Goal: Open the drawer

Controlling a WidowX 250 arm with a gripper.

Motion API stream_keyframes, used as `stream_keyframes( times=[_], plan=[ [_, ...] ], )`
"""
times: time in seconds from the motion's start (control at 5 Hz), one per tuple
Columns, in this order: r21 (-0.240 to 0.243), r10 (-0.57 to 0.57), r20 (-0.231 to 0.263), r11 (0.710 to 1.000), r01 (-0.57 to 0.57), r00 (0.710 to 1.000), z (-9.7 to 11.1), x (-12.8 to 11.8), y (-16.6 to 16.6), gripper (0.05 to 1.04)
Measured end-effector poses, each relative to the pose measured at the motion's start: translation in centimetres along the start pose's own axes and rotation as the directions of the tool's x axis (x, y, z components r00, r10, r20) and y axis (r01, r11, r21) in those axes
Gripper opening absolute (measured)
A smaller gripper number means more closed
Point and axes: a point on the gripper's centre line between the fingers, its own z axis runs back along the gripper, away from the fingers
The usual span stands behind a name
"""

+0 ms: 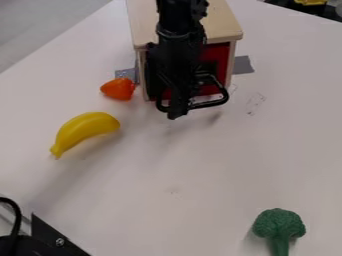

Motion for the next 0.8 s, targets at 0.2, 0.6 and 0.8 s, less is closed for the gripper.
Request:
stream_keyframes(
  times=[0.2,0.6,0.8],
  plan=[
    [-0.004,-0.003,0.007,1.0,0.003,1.0,0.0,0.1,0.1,1.0],
    [0.018,-0.05,0.011,0.999,0.049,0.999,-0.3,0.5,-0.9,1.0],
    [0.026,-0.085,0.01,0.996,0.085,0.996,-0.6,1.0,-2.3,1.0]
  ],
)
